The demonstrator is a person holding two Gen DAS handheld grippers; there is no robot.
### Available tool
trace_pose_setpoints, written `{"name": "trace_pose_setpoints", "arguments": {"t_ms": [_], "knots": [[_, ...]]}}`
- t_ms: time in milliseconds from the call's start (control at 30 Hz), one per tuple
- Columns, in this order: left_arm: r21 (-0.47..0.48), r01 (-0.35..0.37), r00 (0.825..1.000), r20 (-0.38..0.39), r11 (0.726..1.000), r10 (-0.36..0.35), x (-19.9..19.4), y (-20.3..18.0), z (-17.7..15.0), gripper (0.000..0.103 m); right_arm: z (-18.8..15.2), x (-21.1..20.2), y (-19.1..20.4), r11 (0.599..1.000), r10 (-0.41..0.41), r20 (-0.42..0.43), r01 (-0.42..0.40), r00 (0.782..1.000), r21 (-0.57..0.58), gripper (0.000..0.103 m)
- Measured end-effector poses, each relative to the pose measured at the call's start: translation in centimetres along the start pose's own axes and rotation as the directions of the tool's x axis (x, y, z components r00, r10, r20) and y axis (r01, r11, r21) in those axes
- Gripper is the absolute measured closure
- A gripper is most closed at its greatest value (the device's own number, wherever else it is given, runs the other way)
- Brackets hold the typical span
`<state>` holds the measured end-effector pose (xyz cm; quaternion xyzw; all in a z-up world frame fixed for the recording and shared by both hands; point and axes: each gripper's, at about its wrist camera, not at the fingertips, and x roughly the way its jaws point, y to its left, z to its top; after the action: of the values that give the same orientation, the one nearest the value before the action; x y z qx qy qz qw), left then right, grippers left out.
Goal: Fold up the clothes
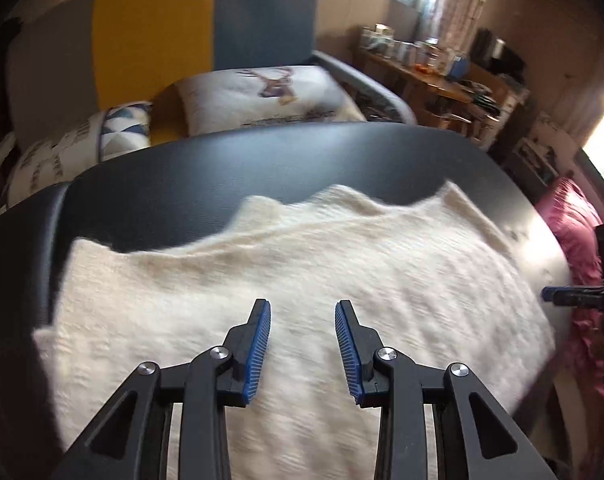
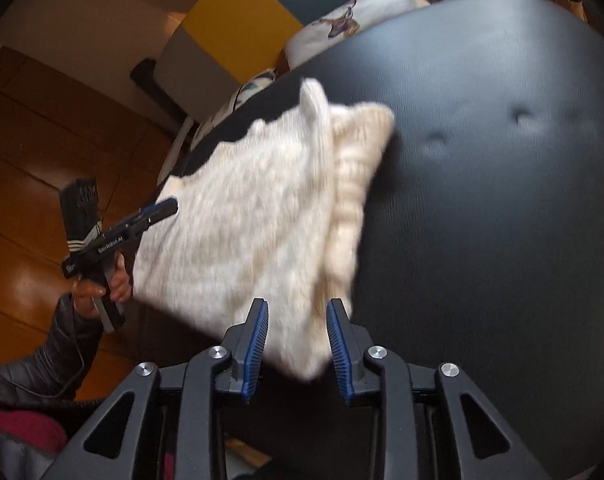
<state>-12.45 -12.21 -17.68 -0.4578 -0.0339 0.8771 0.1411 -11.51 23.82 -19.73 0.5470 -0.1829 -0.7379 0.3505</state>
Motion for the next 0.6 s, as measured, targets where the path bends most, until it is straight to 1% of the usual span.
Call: {"name": "trace_pose_setpoints", "arguments": {"t_ms": [33, 100, 200, 267, 333, 367, 400, 467, 500, 533, 600], "knots": [[0.027, 0.023, 1.0, -0.001, 0.999, -0.023, -0.1, -1.4, -0.2, 0.069, -0.2, 0.2, -0.1, 1.0, 0.016, -0.001, -0.016, 1.0, 0.001, 0.073], [0.111, 0.068, 0.998, -0.005, 0.991, -0.067, 0.1, -5.2, -0.6, 0.069, 0.1, 0.8, -0.4, 0.998, 0.056, 0.002, -0.056, 0.998, 0.0, 0.073], [0.242, 0.13, 0.991, -0.022, 0.961, -0.129, 0.7, -10.3, -0.4, 0.069, 1.0, 2.0, -0.5, 0.994, 0.106, -0.018, -0.106, 0.994, -0.009, 0.072], [0.312, 0.157, 0.988, -0.04, 0.937, -0.152, 1.3, -13.0, -0.3, 0.069, 1.5, 2.6, -0.3, 0.984, 0.175, -0.044, -0.176, 0.984, -0.026, 0.071], [0.353, 0.169, 0.986, -0.056, 0.92, -0.159, 1.9, -14.8, 0.0, 0.069, 1.9, 3.1, 0.0, 0.966, 0.249, -0.085, -0.254, 0.965, -0.044, 0.069], [0.365, 0.175, 0.985, -0.065, 0.914, -0.162, 2.3, -15.4, 0.3, 0.069, 1.9, 3.5, 0.3, 0.957, 0.276, -0.124, -0.284, 0.953, -0.055, 0.069], [0.369, 0.181, 0.983, -0.074, 0.912, -0.166, 2.6, -15.7, 0.5, 0.069, 2.0, 3.9, 0.5, 0.952, 0.286, -0.164, -0.299, 0.944, -0.065, 0.069], [0.377, 0.194, 0.981, -0.093, 0.906, -0.171, 3.4, -16.1, 1.0, 0.069, 1.9, 5.0, 0.8, 0.954, 0.258, -0.258, -0.288, 0.931, -0.085, 0.069], [0.383, 0.195, 0.98, -0.103, 0.903, -0.168, 4.0, -16.0, 1.3, 0.069, 1.6, 5.5, 0.9, 0.952, 0.252, -0.307, -0.292, 0.918, -0.092, 0.069], [0.388, 0.186, 0.982, -0.114, 0.903, -0.154, 4.6, -16.1, 1.5, 0.069, 1.3, 5.9, 1.0, 0.947, 0.256, -0.361, -0.308, 0.897, -0.095, 0.069], [0.39, 0.19, 0.978, -0.152, 0.901, -0.141, 5.7, -15.9, 1.7, 0.069, 0.2, 6.9, 0.9, 0.945, 0.223, -0.478, -0.309, 0.849, -0.108, 0.07]]}}
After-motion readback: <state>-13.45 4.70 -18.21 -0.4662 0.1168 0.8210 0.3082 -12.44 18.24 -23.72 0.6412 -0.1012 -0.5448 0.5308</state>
